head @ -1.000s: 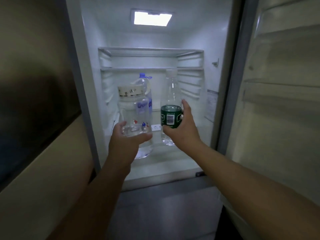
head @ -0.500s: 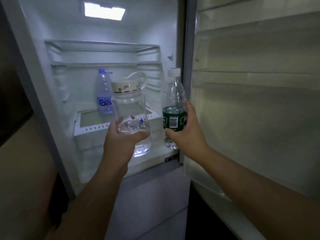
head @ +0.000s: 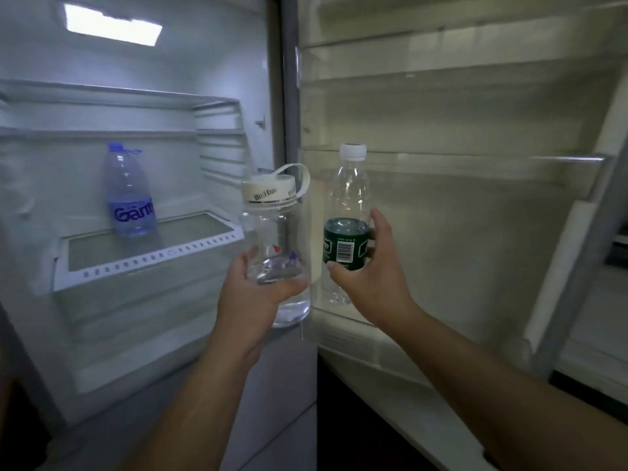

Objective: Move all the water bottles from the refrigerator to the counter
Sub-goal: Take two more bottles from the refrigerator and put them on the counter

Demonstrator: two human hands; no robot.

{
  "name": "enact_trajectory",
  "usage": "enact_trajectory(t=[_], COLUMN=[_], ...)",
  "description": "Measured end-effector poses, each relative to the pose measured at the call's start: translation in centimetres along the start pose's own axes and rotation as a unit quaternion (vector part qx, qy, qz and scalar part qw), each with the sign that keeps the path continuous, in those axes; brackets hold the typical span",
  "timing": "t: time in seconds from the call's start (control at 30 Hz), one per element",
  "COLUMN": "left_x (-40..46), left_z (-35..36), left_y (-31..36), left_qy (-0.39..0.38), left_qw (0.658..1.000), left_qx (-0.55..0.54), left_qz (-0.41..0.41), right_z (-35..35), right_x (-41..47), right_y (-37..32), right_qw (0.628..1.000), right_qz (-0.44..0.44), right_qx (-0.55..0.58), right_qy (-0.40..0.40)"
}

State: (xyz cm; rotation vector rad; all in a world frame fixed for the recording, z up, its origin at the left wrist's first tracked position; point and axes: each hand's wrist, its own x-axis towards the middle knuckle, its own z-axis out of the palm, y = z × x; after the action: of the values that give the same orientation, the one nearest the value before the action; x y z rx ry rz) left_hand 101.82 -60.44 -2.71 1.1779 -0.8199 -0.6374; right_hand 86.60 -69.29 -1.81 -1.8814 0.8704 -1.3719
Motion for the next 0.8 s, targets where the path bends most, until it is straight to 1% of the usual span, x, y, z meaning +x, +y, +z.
enact_trajectory(t=[0.13,0.3,0.47,0.63,0.8], left_x=[-0.5,-1.8,-3.6,-6.6,-10.7], left_z=[1.7,3.8,6.2,9.4,13.3], left_y=[0.1,-0.1,-0.2,0.5,1.4], left_qy=[-0.030,-0.048,-0.073,-0.097,-0.124], left_qw=[0.999,0.999,0.997,0.995,0.992], left_qx=[-0.011,-0.025,-0.017,-0.001,-0.009], left_qz=[-0.006,-0.004,-0.019,-0.007,-0.007], right_z=[-2.6,-6.0,-9.4,-13.5,-18.4], right_x=[-1.2,-3.0,-5.1,-7.6,-10.8], right_y=[-0.1,-0.5,-1.0,-2.1,-3.1], right_qw=[1.000,0.998,0.996,0.995,0.991], right_qz=[0.011,0.024,0.029,0.030,0.027], right_qx=[-0.014,-0.025,-0.032,-0.035,-0.048], right_qy=[0.023,0.047,0.072,0.092,0.125])
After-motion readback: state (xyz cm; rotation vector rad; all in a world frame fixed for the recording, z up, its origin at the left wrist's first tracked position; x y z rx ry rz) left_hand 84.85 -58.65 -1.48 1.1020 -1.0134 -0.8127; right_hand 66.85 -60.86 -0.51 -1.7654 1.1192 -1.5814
